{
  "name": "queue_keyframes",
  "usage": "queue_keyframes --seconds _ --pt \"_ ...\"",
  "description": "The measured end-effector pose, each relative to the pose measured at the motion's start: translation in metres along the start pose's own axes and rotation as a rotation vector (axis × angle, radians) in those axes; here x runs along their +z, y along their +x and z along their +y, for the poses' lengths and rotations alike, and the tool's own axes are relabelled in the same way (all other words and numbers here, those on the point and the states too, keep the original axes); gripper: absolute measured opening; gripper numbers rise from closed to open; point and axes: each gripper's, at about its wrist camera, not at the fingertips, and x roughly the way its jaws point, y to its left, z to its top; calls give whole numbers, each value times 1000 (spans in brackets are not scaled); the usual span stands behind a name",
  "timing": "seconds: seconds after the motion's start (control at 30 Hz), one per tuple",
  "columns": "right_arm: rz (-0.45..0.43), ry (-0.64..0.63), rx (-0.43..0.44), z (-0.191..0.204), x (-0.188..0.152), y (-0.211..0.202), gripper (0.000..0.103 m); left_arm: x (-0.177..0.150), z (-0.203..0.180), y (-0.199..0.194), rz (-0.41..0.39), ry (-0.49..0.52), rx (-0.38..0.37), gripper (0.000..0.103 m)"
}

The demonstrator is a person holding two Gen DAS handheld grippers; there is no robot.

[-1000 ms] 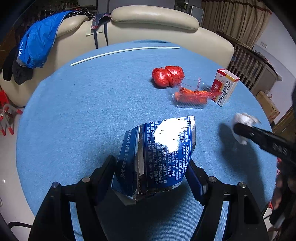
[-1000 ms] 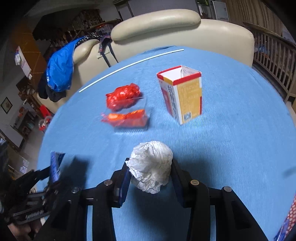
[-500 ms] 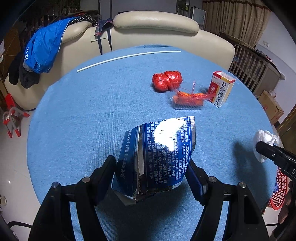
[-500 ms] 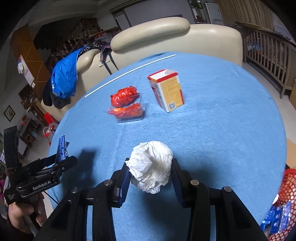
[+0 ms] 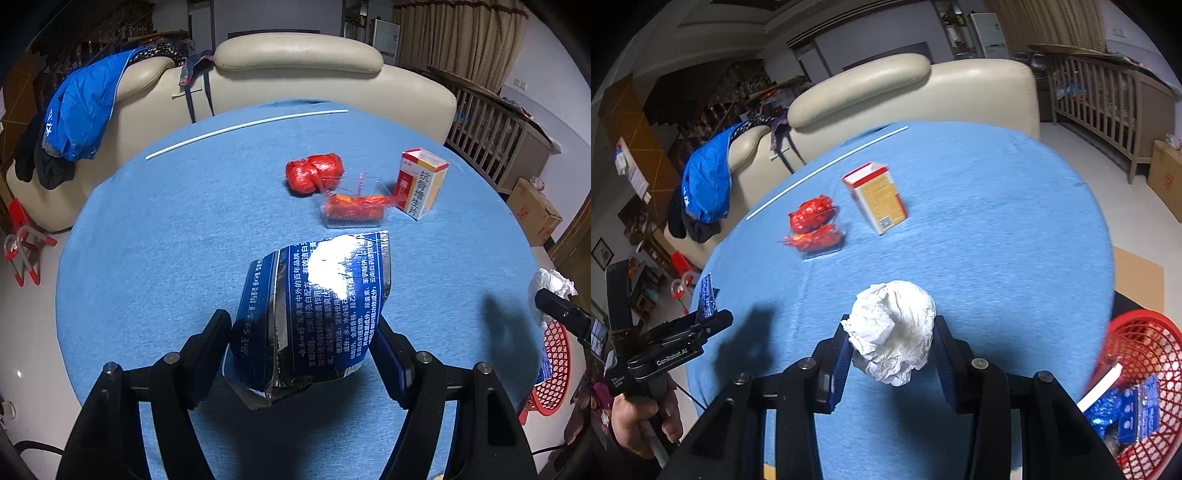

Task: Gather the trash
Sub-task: 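Carry the white tissue in the right tool over the red wastebasket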

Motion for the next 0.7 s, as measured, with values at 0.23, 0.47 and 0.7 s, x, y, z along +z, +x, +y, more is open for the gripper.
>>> queue_keyframes --seconds 0.23,0.47,0.7 --pt "-35 66 -66 -38 -8 -29 44 1 -19 -3 -9 32 -29 75" --pt "-70 155 -161 -93 -21 -64 44 1 -42 -4 -15 75 -49 75" --pt "-94 249 -260 -150 -40 -94 44 0 -72 -8 -19 137 -72 75"
